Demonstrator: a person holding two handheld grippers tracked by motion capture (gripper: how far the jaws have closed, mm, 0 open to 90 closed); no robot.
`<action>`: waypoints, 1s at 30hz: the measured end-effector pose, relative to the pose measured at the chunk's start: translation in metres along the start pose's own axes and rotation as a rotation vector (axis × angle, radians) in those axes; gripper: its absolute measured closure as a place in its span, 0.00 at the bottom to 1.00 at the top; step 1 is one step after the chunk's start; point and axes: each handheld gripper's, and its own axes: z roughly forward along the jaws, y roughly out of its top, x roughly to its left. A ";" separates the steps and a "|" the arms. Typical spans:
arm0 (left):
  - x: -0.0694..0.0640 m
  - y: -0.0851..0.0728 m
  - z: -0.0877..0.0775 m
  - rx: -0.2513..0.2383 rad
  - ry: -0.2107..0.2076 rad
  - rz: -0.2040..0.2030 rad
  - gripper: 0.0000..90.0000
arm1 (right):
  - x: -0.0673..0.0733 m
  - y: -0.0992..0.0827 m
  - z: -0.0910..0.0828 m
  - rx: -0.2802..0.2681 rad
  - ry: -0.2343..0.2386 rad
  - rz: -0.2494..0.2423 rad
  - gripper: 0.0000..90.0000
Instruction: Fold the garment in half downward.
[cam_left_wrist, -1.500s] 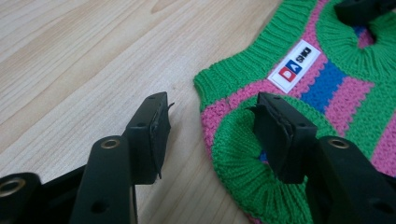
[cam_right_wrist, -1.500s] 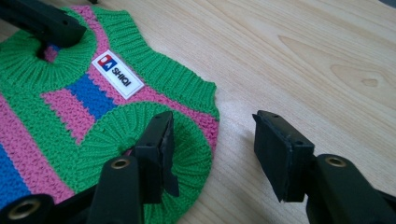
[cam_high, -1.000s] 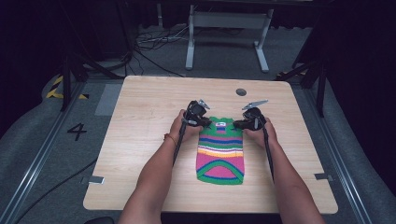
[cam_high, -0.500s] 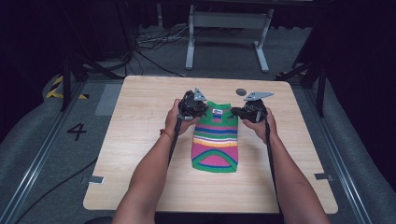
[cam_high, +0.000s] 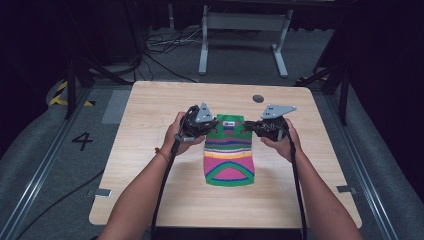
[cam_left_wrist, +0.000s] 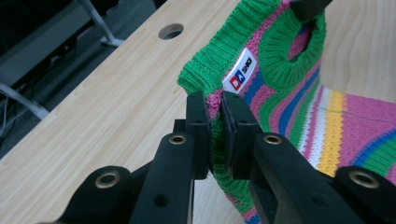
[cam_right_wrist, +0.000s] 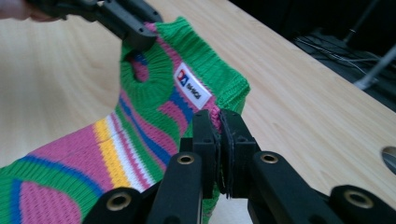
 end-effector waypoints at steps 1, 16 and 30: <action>-0.004 -0.003 -0.004 -0.013 -0.002 0.013 0.91 | 0.003 -0.001 -0.001 -0.001 0.010 -0.012 0.95; -0.044 -0.034 -0.026 0.011 -0.068 0.111 0.91 | 0.035 -0.024 -0.019 0.006 0.095 -0.079 0.95; -0.079 -0.043 -0.025 0.057 -0.102 0.191 0.91 | 0.056 -0.043 -0.029 0.060 0.134 -0.148 0.94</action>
